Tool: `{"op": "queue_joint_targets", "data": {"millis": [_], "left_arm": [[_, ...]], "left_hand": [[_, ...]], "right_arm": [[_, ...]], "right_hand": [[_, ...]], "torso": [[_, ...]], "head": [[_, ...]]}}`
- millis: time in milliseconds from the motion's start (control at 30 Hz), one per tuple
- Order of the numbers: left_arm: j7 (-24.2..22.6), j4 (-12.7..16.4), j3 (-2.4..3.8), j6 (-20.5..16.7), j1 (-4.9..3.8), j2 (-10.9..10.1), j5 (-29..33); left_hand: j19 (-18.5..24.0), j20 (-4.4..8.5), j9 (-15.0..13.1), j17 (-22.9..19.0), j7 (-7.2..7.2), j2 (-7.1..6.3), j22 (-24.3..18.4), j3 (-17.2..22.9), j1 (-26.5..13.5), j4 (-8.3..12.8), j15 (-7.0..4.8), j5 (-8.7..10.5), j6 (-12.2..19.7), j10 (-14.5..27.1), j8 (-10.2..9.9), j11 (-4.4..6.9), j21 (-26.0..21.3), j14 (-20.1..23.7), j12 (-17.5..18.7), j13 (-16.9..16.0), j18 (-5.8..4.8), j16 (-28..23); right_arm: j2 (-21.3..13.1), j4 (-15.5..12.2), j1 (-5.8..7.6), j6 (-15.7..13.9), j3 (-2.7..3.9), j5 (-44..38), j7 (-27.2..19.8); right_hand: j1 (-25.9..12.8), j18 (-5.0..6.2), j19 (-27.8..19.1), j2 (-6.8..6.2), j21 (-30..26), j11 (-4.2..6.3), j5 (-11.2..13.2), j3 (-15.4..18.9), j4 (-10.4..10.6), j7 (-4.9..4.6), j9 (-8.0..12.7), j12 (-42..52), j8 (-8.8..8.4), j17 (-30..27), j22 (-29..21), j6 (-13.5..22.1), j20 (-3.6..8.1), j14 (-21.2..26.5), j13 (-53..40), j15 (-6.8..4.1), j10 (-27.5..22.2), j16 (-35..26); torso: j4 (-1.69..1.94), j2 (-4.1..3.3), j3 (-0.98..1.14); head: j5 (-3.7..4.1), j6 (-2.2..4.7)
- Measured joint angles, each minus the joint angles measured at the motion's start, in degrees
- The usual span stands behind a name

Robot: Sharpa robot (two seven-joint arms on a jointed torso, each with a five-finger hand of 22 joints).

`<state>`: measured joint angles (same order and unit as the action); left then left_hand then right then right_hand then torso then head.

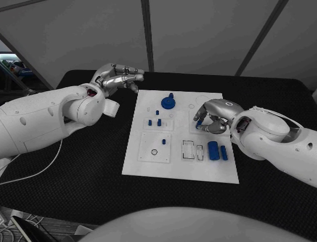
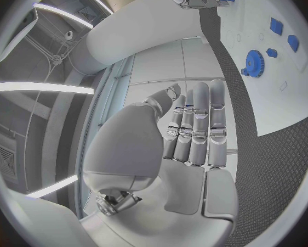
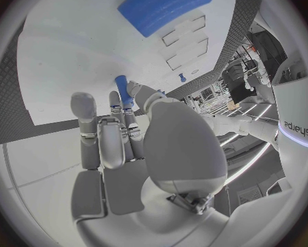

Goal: Assemble the parts on the task board

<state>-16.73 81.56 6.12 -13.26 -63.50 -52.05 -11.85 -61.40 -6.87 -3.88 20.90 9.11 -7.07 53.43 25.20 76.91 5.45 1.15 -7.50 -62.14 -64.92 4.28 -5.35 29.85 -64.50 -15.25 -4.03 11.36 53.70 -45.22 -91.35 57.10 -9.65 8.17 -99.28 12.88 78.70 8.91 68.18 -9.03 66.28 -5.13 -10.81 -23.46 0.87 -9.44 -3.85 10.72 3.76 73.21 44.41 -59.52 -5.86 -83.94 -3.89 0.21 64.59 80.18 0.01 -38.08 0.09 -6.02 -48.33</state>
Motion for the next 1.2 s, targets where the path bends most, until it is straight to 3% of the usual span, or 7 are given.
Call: {"op": "queue_joint_targets", "data": {"millis": [300, 367, 567, 633, 833, 1067, 1200], "left_arm": [[0.1, -0.1, 0.00, 0.1, 0.00, 0.0, 0.0], [0.1, -0.1, 0.00, 0.1, 0.00, 0.0, 0.0], [0.1, -0.1, 0.00, 0.1, 0.00, 0.1, 0.0], [0.1, -0.1, 0.00, 0.1, 0.00, 0.1, 0.0], [0.1, -0.1, 0.00, 0.2, 0.00, 0.1, 0.0], [0.1, -0.2, 0.00, 0.2, 0.00, 0.1, 0.0], [0.2, -0.3, 0.00, 0.2, 0.00, 0.1, 0.0]], "left_hand": [[0.0, 0.00, 0.0, 0.0, 0.00, 0.00, 0.0, 0.0, 0.0, 0.0, 0.00, 0.00, 0.0, 0.0, 0.0, 0.00, 0.0, 0.0, 0.0, 0.0, 0.00, 0.0], [0.0, 0.00, 0.0, 0.0, 0.00, 0.00, 0.0, 0.0, 0.0, 0.0, 0.00, 0.00, 0.0, 0.0, 0.0, 0.00, 0.0, 0.0, 0.0, 0.0, 0.00, 0.0], [0.0, 0.00, 0.0, 0.0, 0.00, 0.00, 0.0, 0.0, 0.0, 0.0, 0.00, 0.00, 0.0, 0.0, 0.0, 0.00, -0.2, 0.0, 0.0, 0.0, 0.00, 0.0], [0.0, 0.00, 0.0, 0.0, 0.00, 0.00, 0.0, 0.0, 0.0, 0.0, 0.00, 0.00, 0.0, 0.0, 0.0, 0.00, -0.2, 0.0, 0.0, 0.0, 0.00, 0.0], [0.0, 0.00, 0.0, 0.0, 0.00, 0.00, 0.0, 0.0, 0.0, 0.0, 0.00, 0.00, 0.0, 0.0, 0.0, 0.00, -0.2, 0.0, 0.0, 0.0, 0.00, 0.0], [0.0, 0.00, 0.0, 0.0, 0.00, 0.00, 0.0, 0.0, 0.0, 0.0, 0.00, 0.00, 0.0, 0.0, 0.0, 0.00, -0.2, 0.0, 0.0, 0.0, 0.00, 0.0], [0.0, 0.00, 0.0, 0.0, 0.00, 0.00, 0.0, 0.0, 0.0, 0.0, 0.00, 0.00, 0.0, 0.0, 0.0, 0.00, -0.2, 0.0, 0.0, 0.0, 0.00, 0.0]], "right_arm": [[0.0, -0.1, 0.00, 0.0, 0.00, 0.0, 0.0], [0.0, -0.1, 0.00, 0.0, 0.00, 0.0, 0.0], [-0.1, -0.2, 0.00, 0.2, 0.01, 0.0, 0.0], [-0.1, -0.2, 0.01, 0.3, 0.03, 0.0, 0.0], [-0.1, -0.4, 0.02, 0.3, 0.04, 0.0, 0.0], [-0.2, -0.7, 0.00, -0.7, 0.01, 0.0, -0.2], [-0.6, -1.5, -0.01, -1.9, 0.01, 0.2, -0.3]], "right_hand": [[0.0, 0.00, -0.1, 0.00, 0.0, -0.19, 0.0, -0.3, 0.3, -0.07, 0.0, -0.1, 0.00, -0.1, 0.0, 0.1, -0.09, 0.0, 0.0, 0.00, 0.2, 0.0], [0.0, 0.00, -0.1, 0.02, 0.0, 0.14, 0.0, -0.7, 0.2, 0.58, -0.2, -0.1, 0.44, -0.1, 0.0, -0.8, -0.09, 0.0, -0.2, 0.00, 1.4, 0.0], [0.9, 0.00, -0.1, 0.88, 0.0, 0.84, 0.0, -1.3, -0.3, 1.27, -0.6, 0.2, 1.33, -0.1, 0.3, -2.9, -0.09, 0.0, -0.5, -0.04, 3.5, 0.0], [1.2, -0.01, 0.2, 1.23, 0.5, 1.11, 0.1, -1.6, -0.6, 1.42, -0.8, 0.4, 1.92, 0.0, 0.6, -4.0, 0.25, 0.0, -0.6, -0.62, 4.5, 0.0], [2.3, 0.00, 1.0, 2.28, 1.2, 1.35, 3.1, -2.6, -1.6, 2.29, -1.3, 0.6, 3.15, 0.6, 2.1, -6.8, 0.96, -0.1, -1.3, -1.37, 6.3, 0.2], [2.8, 0.00, 1.1, 2.80, 1.5, 1.13, 3.2, -3.1, -2.4, 2.38, -1.5, 0.2, 3.34, 0.6, 2.4, -7.1, 1.05, -0.1, -1.8, -1.37, 6.5, 0.2], [3.4, 0.00, 1.1, 3.33, 1.5, 1.13, 3.5, -3.4, -2.6, 1.94, -1.4, -0.4, 2.87, 0.6, 2.4, -6.7, 1.05, -0.1, -1.7, -1.36, 6.5, 0.2]], "torso": [[0.00, 0.00, 0.00], [0.00, 0.00, 0.00], [0.00, 0.01, 0.00], [0.00, 0.01, 0.00], [0.01, 0.01, 0.00], [0.01, 0.01, 0.01], [0.01, 0.01, 0.01]], "head": [[0.01, 0.05], [0.01, 0.07], [0.03, 0.10], [0.05, 0.10], [0.07, 0.03], [0.07, -0.01], [0.07, 0.12]]}}
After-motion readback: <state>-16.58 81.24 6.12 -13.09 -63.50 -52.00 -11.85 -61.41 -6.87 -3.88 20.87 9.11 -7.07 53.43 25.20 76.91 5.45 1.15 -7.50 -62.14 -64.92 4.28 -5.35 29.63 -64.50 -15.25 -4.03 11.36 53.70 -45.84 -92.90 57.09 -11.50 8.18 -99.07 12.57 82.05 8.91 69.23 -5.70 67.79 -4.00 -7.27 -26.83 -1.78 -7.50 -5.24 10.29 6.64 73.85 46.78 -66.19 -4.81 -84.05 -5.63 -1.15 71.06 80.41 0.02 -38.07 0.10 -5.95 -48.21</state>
